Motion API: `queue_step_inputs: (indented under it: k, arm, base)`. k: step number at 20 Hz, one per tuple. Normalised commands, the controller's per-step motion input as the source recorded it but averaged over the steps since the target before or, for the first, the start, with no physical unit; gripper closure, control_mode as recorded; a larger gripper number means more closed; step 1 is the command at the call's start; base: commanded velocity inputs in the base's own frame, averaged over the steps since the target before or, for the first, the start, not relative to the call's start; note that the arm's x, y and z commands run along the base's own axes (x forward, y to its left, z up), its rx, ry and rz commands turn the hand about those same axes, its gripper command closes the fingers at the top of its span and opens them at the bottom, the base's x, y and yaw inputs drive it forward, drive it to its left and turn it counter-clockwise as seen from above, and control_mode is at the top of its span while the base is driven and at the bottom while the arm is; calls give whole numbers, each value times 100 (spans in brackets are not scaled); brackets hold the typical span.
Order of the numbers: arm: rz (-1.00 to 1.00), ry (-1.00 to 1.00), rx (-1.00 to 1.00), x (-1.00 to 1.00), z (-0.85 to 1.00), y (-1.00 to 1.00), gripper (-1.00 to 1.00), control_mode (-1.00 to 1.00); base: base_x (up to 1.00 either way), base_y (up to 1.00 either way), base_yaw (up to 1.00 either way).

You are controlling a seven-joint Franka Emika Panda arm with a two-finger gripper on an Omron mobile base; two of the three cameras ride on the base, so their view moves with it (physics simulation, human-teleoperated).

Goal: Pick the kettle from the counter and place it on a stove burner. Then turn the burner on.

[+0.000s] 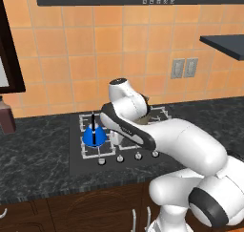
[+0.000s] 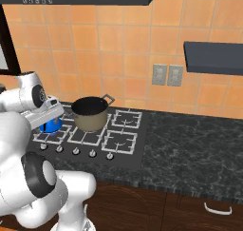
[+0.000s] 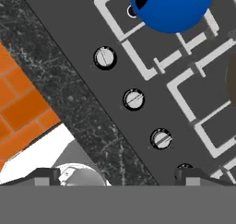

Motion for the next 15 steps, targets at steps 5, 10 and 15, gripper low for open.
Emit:
queue_step_inputs:
  k: [5,10,15]
  arm:
    - [-36,6,8,-1,33,-82,-100,-100]
    - [-48,0,5,-11,26,-54,-100,-100]
    - [-51,0,1,0,37,-54,-100,-100]
  base:
    - [0,0,0]
    - [0,0,0]
    - [0,0,0]
